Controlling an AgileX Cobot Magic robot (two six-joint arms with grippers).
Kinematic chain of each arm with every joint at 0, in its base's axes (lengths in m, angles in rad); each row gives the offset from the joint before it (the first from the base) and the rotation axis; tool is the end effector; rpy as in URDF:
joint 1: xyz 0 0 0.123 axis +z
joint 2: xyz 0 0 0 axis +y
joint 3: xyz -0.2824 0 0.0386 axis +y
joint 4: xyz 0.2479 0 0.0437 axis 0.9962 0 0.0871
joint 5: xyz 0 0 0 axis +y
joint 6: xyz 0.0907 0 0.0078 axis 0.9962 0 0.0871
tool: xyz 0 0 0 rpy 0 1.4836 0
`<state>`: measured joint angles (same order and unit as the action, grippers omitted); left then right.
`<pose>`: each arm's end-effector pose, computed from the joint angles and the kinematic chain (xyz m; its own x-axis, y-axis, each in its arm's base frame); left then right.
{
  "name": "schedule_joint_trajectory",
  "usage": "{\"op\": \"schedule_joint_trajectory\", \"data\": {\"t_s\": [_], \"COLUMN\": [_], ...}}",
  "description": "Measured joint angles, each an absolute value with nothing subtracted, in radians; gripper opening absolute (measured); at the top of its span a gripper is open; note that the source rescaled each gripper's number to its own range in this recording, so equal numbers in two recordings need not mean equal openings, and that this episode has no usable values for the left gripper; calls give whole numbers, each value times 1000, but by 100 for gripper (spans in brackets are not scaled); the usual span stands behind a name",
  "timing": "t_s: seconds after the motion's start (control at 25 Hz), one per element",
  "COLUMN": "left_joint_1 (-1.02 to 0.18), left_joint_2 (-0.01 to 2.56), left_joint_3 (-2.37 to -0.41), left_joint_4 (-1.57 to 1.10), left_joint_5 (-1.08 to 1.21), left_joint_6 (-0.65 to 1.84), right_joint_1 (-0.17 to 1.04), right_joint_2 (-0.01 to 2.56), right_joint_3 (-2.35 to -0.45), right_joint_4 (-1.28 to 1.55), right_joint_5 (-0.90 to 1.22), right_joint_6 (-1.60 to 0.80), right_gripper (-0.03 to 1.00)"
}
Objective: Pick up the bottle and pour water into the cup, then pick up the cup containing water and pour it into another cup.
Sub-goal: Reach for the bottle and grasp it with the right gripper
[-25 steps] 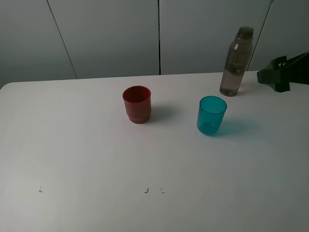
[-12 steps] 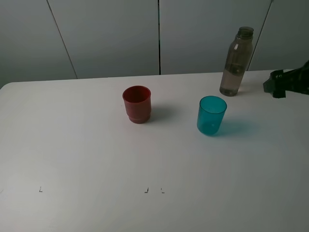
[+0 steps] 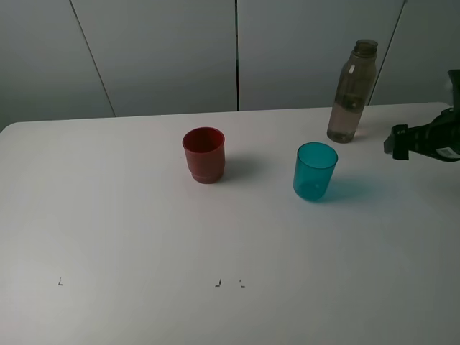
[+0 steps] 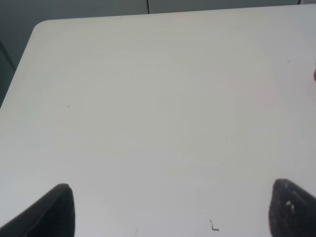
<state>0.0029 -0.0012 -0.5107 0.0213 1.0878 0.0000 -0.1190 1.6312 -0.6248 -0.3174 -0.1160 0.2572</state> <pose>-0.0074 0.0017 0.2780 -0.4696 0.0085 -0.8829 -0.0149 0.9997 0.0176 0.2862 -0.0309 0.1506 -0.7227 0.0279 -0.6906 0.0519 0.9986 -0.0141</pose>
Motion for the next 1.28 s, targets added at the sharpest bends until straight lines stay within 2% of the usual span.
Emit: {"op": "schedule_joint_trajectory", "data": {"t_s": [0.32,0.6,0.8,1.0,1.28], "left_joint_1": [3,3,3,3,3], "left_joint_2": [-1,-1,-1,-1,-1], "left_joint_3": [-511,-511,-511,-511,-511], "left_joint_4": [21,21,21,21,21], "left_joint_5": [1088,1088,1088,1088,1088], "left_joint_6": [7,7,7,7,0], "right_joint_1": [-191,-196,-240,-281,-287], "right_joint_2": [1665,1729,1798,1862,1950], "right_joint_3": [-630,-628,-626,-633,-738], "right_joint_4": [-666,-765,-830,-829,-881], "right_joint_5": [-388,-555,-786,-811,-816], "right_joint_6": [516,545,543,541,541], "right_gripper": [100,100,100,100,100]}}
